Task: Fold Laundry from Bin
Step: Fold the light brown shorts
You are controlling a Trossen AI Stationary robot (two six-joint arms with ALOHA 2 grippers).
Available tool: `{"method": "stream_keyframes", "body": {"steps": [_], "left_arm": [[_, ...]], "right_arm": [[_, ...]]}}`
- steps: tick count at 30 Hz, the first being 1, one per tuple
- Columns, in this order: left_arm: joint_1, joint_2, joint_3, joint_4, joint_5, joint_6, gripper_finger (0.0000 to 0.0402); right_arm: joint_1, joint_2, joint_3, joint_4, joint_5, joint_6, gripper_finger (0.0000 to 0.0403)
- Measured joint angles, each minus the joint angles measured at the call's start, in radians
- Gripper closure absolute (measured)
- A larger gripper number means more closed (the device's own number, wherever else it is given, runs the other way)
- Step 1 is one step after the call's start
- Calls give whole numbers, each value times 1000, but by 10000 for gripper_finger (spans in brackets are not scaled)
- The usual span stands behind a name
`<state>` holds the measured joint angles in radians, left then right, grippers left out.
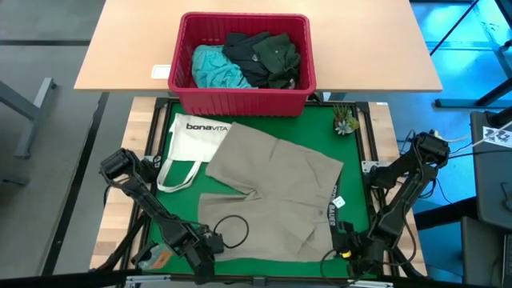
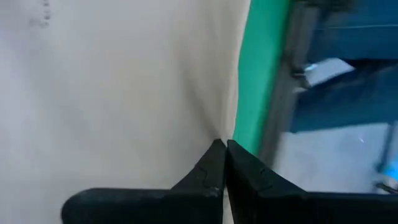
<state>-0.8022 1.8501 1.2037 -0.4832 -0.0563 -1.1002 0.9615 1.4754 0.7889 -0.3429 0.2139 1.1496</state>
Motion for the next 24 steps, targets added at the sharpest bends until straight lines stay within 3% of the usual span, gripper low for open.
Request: {"method": "stream_keyframes", "body": {"steps": [4,9,17,21,24], "left_arm": [[-3,-11,98,-133,71,-18,401],[-11,-17,286,-354,71,-19,401],[1,-17,536,-712,-211,-18,401],[35,-18,583,-841,-325,-19,401],[76,-18,583,-921,-344,-17,401]], "right_arm": [[0,0,69,-35,-34,-35,391],[0,-1,190,-209,-8,-103,398],[0,-3,389,-621,170,-108,398],[-14,-3,442,-781,267,-94,397],[-46,-10,444,-874,282,-81,399]]}}
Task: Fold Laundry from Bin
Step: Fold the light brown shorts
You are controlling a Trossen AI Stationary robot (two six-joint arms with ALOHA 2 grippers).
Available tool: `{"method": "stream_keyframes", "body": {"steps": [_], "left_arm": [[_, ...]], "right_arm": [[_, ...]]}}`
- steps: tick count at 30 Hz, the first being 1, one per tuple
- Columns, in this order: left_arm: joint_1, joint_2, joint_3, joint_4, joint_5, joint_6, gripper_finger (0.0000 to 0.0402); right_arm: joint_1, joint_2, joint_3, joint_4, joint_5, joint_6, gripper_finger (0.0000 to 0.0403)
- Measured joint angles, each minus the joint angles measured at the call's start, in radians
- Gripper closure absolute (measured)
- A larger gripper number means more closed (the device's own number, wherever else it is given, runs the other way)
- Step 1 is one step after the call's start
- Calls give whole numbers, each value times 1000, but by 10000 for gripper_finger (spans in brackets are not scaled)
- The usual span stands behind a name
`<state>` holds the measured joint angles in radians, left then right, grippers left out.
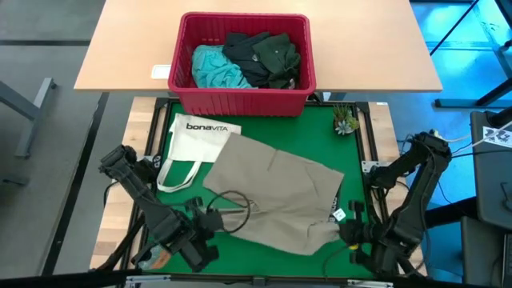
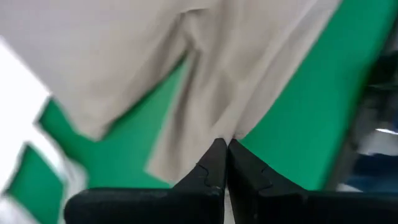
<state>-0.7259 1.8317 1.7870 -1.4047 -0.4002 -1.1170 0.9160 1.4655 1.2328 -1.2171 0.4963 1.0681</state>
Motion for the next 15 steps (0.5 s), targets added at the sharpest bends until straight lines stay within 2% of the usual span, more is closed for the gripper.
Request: {"method": "stream_keyframes", "body": {"steps": [3,8,10,15], "left_arm": [[46,0,0,-68,-2,1,401],[107,0,-1,-176,-23,10,401],[129,0,-7,-166,-65,62,401],[198,1,-13,-168,-197,128,401]], "right_arm": [[-39,-17,-4,-84,6,30,399],[-79,-56,-4,-278,26,168,400],[-93,-71,-4,-356,41,234,400],[-145,-132,-48,-351,64,262,401]]}}
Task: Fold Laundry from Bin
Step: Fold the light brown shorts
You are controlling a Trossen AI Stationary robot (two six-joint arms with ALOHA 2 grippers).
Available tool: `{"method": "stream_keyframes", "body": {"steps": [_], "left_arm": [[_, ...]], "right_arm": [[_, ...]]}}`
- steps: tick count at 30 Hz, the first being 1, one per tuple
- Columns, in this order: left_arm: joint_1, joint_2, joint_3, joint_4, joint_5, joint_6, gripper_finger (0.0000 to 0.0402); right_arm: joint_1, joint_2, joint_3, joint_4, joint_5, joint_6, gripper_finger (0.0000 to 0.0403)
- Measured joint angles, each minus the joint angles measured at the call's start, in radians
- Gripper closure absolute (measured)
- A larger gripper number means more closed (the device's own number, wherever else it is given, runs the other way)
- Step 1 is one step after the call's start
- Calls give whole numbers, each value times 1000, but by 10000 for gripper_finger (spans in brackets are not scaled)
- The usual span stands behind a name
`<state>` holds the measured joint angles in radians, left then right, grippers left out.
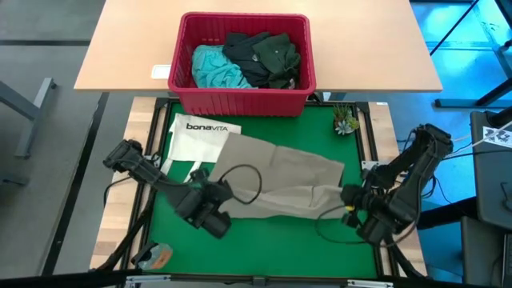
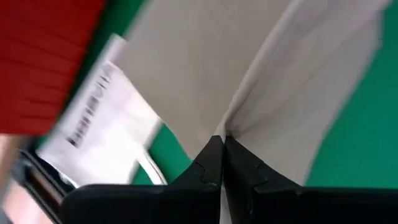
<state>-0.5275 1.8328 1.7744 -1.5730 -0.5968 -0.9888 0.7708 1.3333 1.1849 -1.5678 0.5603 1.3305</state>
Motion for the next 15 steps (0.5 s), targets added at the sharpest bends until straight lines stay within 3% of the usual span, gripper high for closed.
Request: {"method": "stream_keyframes", "body": {"steps": [7,15], "left_arm": [[71,0,8,2,-89,96,402],[158,0,8,2,-160,188,401]], "right_arm": [[-53,-74,-56,-4,-29,1,401],[-124,-209,-56,-4,44,-32,402]]}}
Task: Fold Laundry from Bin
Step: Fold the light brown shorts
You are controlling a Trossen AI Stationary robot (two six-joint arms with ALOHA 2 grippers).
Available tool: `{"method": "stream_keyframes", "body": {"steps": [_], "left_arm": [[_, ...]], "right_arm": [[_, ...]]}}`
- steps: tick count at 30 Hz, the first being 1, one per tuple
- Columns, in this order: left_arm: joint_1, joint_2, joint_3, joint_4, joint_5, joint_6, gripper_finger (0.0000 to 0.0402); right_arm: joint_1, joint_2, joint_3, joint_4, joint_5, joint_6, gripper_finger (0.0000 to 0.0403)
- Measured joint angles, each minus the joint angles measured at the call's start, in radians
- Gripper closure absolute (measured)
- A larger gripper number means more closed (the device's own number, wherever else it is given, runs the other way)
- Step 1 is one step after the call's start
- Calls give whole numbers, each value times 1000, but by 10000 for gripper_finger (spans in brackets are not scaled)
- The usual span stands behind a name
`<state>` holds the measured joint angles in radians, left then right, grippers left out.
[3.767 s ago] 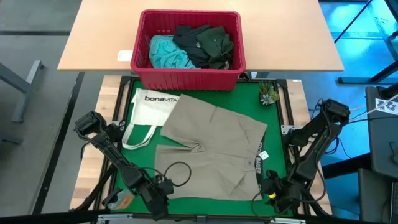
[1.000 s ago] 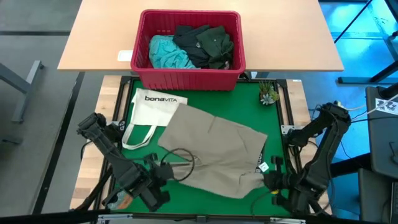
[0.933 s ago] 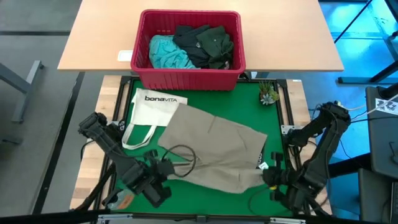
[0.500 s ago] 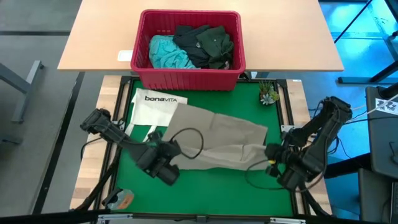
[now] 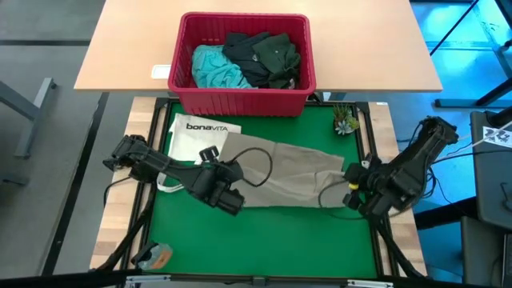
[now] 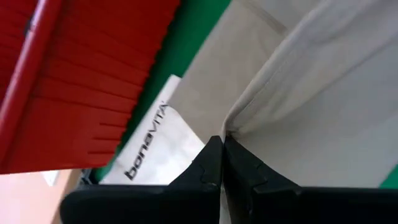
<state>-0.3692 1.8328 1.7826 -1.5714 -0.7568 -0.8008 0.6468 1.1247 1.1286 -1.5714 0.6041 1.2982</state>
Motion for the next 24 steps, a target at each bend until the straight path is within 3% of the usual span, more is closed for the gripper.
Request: {"method": "stream_keyframes", "body": {"steps": [9,19,24], "left_arm": [[149,0,1,0,-27,81,401],[275,0,0,39,-33,156,401],[325,4,-59,126,23,184,401]], "right_arm": [[-220,-96,-10,3,39,-165,402],[-455,-163,-226,63,39,-317,402],[-540,-168,-323,158,40,-419,402]]}}
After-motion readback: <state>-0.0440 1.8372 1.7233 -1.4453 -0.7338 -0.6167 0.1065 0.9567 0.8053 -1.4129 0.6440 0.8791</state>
